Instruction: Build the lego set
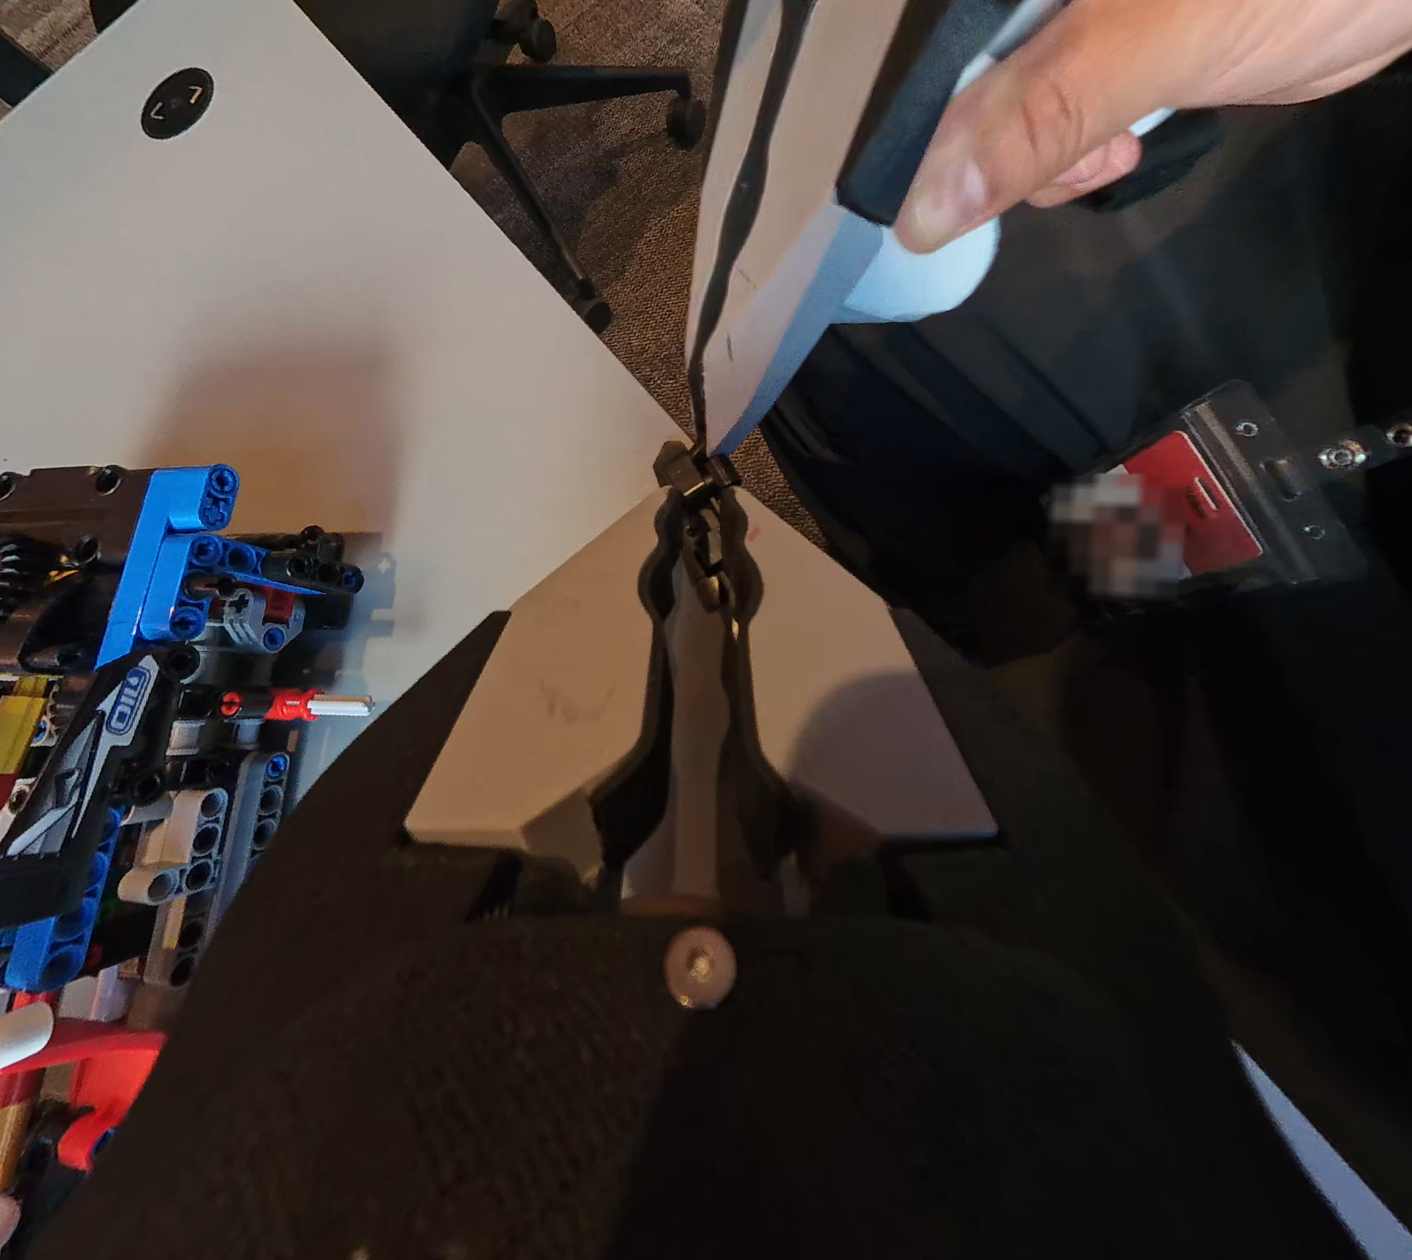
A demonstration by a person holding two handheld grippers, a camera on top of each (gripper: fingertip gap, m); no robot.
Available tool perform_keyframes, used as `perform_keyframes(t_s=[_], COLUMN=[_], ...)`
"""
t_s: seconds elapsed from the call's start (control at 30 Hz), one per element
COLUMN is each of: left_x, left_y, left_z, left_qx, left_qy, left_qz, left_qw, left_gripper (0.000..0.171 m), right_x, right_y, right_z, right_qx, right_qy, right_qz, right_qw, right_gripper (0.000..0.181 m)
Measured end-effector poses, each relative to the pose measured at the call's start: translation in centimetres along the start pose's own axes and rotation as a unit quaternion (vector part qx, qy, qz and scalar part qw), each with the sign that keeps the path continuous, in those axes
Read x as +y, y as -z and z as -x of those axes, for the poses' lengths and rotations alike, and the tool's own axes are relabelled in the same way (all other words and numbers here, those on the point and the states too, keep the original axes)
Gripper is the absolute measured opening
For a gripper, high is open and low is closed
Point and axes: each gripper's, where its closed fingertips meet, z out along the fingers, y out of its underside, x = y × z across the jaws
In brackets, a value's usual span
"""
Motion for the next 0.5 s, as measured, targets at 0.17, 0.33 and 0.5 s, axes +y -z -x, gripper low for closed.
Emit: perform_keyframes(t_s=[0.17, 0.33, 0.5], left_x=[0.0, 0.0, 0.1], left_y=[0.0, 0.0, 0.1], left_z=[0.0, 0.0, 0.0], left_qx=[0.0, -0.002, -0.007], left_qy=[-0.001, -0.004, -0.01], left_qz=[0.0, 0.0, 0.001], left_qw=[1.0, 1.0, 1.0], left_gripper=[0.007, 0.007, 0.007], right_x=[0.1, 0.3, 0.2], right_y=[0.0, -0.2, -0.2], right_z=[-0.3, 0.1, 0.7], right_qx=[0.095, -0.042, -0.195], right_qy=[0.163, -0.096, -0.317], right_qz=[0.028, 0.015, 0.042], right_qw=[0.982, 0.994, 0.927], right_gripper=[0.004, 0.005, 0.004])
